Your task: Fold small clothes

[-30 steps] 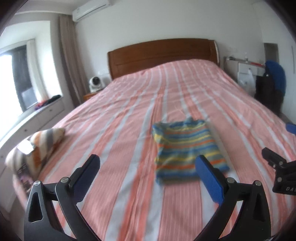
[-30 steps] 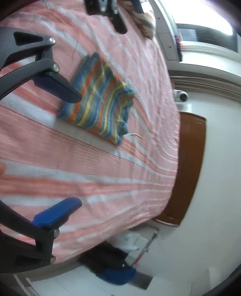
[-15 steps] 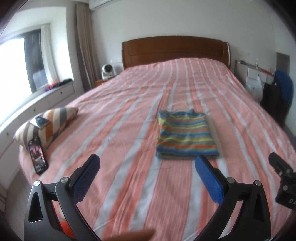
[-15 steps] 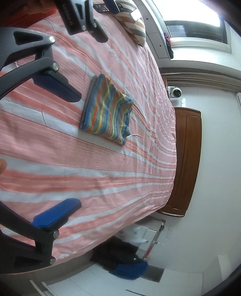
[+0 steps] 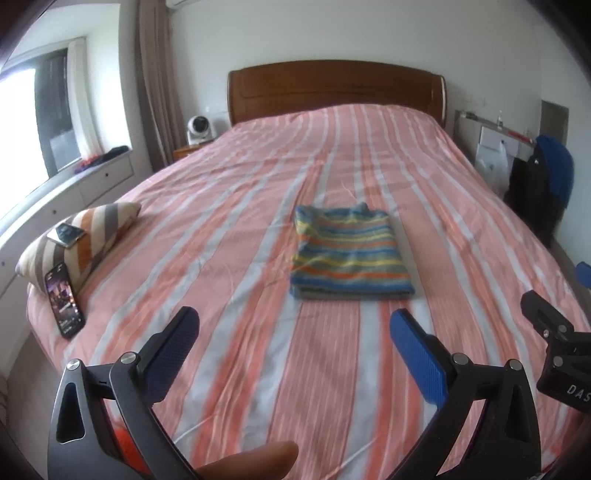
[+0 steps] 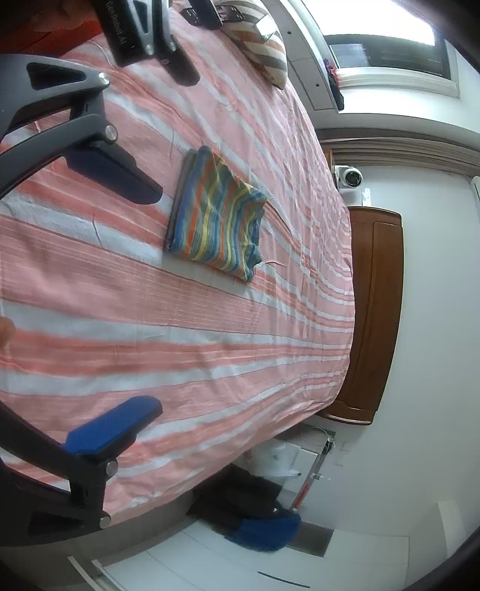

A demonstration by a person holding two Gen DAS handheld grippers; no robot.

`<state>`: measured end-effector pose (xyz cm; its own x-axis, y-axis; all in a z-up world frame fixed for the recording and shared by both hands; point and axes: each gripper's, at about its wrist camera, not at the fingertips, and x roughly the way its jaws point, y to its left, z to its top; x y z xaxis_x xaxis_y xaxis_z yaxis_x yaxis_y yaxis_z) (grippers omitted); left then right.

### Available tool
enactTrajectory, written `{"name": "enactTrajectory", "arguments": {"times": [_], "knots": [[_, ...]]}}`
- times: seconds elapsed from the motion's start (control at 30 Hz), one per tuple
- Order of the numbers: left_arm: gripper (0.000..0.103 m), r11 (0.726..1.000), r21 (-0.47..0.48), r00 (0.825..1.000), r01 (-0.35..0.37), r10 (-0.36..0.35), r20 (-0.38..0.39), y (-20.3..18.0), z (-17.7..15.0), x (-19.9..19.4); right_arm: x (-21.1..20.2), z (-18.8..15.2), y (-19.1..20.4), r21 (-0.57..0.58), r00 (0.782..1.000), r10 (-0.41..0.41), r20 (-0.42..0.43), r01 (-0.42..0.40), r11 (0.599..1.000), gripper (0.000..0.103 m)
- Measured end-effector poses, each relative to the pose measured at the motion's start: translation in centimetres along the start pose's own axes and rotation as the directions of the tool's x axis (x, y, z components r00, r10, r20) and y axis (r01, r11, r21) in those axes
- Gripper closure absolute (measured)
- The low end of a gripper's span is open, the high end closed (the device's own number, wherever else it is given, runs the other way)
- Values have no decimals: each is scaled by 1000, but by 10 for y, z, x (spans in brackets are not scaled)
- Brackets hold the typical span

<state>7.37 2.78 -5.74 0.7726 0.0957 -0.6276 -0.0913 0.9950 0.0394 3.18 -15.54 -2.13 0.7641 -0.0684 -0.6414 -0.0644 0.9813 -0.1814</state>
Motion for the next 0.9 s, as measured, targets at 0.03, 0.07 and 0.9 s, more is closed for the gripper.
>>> {"name": "enactTrajectory", "arguments": {"times": [0.03,0.07,0.9], "knots": [[0,1000,3,1000,5,-5,-3,-1,0,-1,-1,0,0,-1,1000,5,-2,-5,1000,1],[0,1000,5,1000,7,-7,-1,-1,0,-2,-1,0,1,-1,1000,10,-5,-10,1000,1],[0,1000,16,998,-12,13,-58,4,11,-25,-22,11,10,-5,979,195,-67,-196,981,1]]}}
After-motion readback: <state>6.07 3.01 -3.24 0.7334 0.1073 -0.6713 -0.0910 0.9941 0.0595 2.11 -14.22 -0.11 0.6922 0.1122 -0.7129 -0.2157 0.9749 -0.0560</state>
